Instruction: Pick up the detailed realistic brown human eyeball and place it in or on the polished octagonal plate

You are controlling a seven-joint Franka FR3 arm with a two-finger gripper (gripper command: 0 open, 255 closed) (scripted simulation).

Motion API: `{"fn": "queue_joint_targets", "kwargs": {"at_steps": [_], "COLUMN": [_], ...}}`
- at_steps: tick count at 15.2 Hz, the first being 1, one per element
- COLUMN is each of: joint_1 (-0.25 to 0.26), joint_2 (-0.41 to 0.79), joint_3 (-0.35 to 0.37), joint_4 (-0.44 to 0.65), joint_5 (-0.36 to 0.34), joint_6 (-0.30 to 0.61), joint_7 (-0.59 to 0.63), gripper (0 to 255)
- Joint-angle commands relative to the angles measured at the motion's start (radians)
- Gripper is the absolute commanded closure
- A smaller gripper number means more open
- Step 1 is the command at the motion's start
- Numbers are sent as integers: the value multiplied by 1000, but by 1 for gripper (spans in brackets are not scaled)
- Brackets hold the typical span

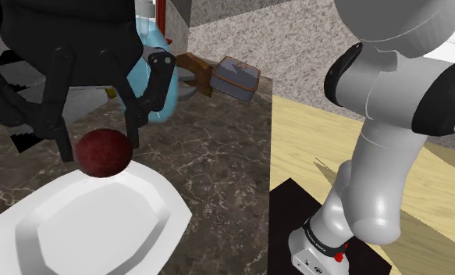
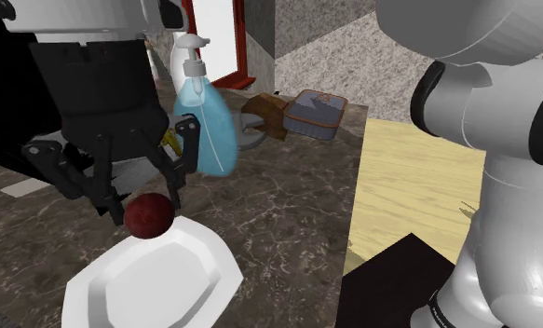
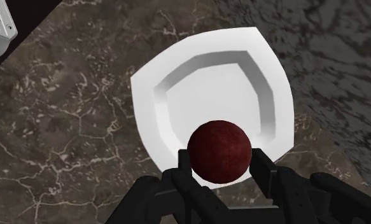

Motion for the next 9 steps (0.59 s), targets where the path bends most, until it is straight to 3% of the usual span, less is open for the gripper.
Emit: {"fn": "queue_joint_targets", "kwargs": {"at_steps": [1, 9], "joint_1": [85, -17], "joint_2": [71, -33], "joint_3": [5, 8], "joint_4": [90, -168], "joint_5": [-56, 25], "joint_6": [-29, 139], "joint_7": [57, 22], "gripper": [255, 255]}}
